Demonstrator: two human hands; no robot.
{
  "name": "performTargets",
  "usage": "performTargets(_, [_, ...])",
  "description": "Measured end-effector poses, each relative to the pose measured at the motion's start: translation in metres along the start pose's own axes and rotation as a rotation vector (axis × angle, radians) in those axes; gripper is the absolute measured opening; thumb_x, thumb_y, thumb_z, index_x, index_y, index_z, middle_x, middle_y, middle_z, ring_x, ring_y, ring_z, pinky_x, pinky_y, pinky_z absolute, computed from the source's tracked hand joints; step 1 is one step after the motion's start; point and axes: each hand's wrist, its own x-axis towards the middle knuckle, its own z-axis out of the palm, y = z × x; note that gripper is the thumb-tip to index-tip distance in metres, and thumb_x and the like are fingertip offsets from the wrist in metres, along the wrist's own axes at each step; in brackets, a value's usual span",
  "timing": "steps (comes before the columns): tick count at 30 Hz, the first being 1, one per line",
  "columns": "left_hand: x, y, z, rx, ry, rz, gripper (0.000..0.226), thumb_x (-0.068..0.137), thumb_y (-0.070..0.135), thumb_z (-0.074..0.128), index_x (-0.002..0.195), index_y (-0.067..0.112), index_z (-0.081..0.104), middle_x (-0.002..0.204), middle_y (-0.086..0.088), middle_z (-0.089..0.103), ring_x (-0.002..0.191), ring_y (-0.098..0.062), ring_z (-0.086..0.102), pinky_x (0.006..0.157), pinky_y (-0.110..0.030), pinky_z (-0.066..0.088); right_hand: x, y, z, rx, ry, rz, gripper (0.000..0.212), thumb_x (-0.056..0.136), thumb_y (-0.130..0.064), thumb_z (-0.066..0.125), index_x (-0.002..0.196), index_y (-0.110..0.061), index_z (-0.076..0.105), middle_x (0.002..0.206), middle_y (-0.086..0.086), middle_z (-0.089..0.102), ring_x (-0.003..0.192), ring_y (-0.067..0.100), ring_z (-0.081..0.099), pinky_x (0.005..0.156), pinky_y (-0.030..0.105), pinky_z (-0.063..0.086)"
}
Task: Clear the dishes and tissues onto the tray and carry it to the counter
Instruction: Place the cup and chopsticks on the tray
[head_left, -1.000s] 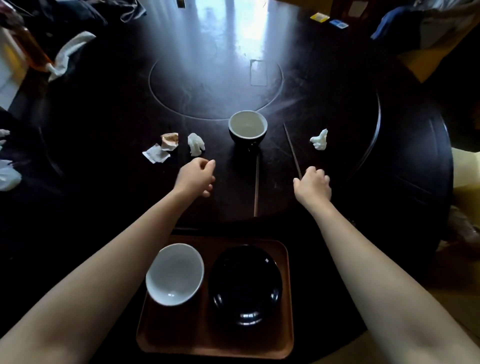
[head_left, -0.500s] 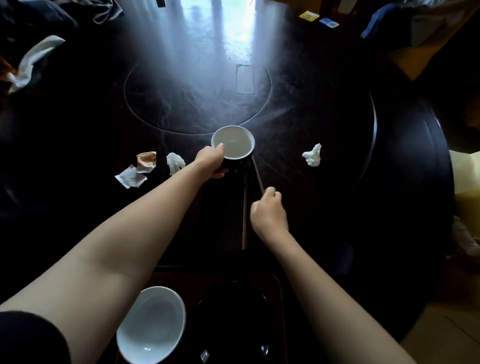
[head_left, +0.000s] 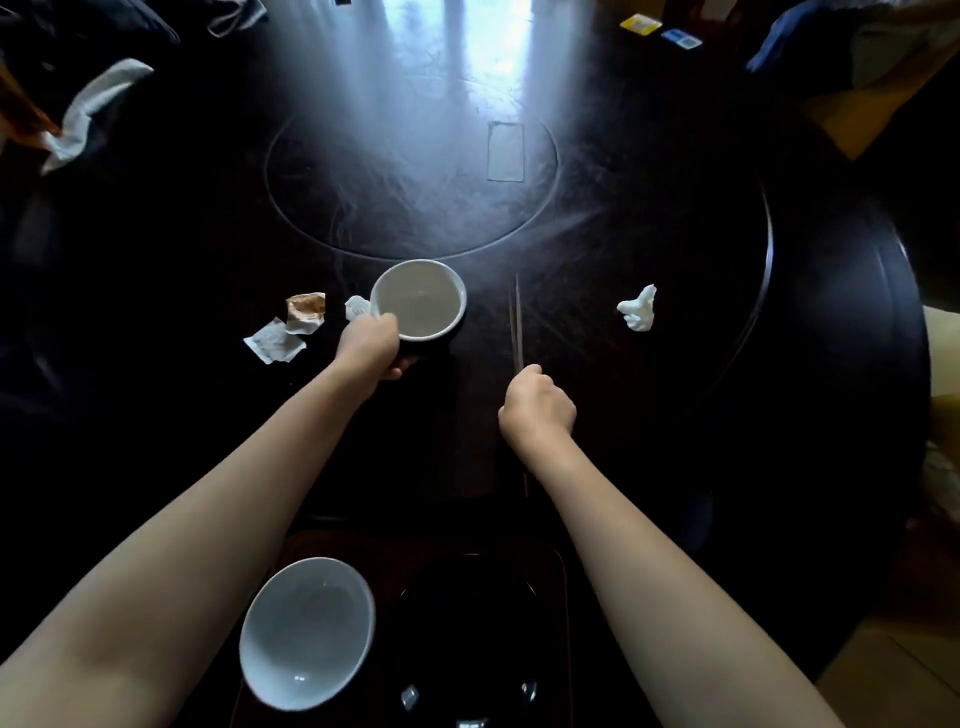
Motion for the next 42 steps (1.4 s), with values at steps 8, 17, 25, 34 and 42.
performTargets(8, [-0.057,-0.039,-0.054,-0.097,0.046,-0.014,0.024,0.089,0.01,0.03,0.102,0.006,0.049,0.066,-0.01,0.053,0.023,-0.003,0.048,0.027,-0.009,0.031,0.001,0.014,-0.008,-0.187,0.0,-0.063,0.029,0.09,-0.01,0.051,0.119,-0.004,0.052,0.122,0.014,0.059,0.11,0.032,0.059,0.08,0.036,0.05])
performTargets(17, [-0.097,-0.075,-0.076,-0.164,0.103,-0.067,0.022,0.09,0.011,0.033,0.075,0.01,0.049,0.06,-0.016,0.053,0.021,-0.003,0.042,0.027,-0.009,0.029,-0.017,0.025,0.02,-0.381,0.194,-0.457,0.025,0.092,-0.001,0.031,0.115,-0.005,0.041,0.115,0.016,0.052,0.101,0.032,0.055,0.075,0.037,0.044])
performTargets(25, [-0.119,-0.092,-0.087,-0.183,0.13,-0.069,0.02,0.09,0.01,0.032,0.097,0.002,0.049,0.061,-0.018,0.054,0.021,-0.003,0.04,0.028,-0.009,0.027,-0.017,0.032,-0.011,0.196,0.063,-0.254,0.024,0.09,-0.004,0.041,0.114,-0.002,0.043,0.109,0.019,0.059,0.099,0.037,0.058,0.078,0.039,0.043])
performTargets(34, [-0.149,-0.116,-0.094,-0.223,0.178,-0.089,0.02,0.09,0.012,0.036,0.077,0.004,0.049,0.039,-0.005,0.055,0.025,-0.009,0.042,0.027,-0.011,0.029,-0.083,0.071,0.023,1.402,-0.096,-0.362,0.031,0.092,-0.034,0.043,0.07,-0.013,0.047,0.057,-0.001,0.045,0.038,0.004,0.036,0.036,0.017,0.029])
performTargets(42, [-0.185,-0.138,-0.095,-0.205,0.137,-0.082,0.025,0.094,0.012,0.032,0.088,-0.006,0.049,0.06,-0.022,0.055,0.025,-0.01,0.038,0.027,-0.015,0.027,-0.105,0.094,0.057,1.305,-0.044,-0.536,0.015,0.092,-0.021,0.048,0.091,-0.019,0.063,0.063,-0.008,0.053,0.062,0.007,0.047,0.064,0.016,0.046])
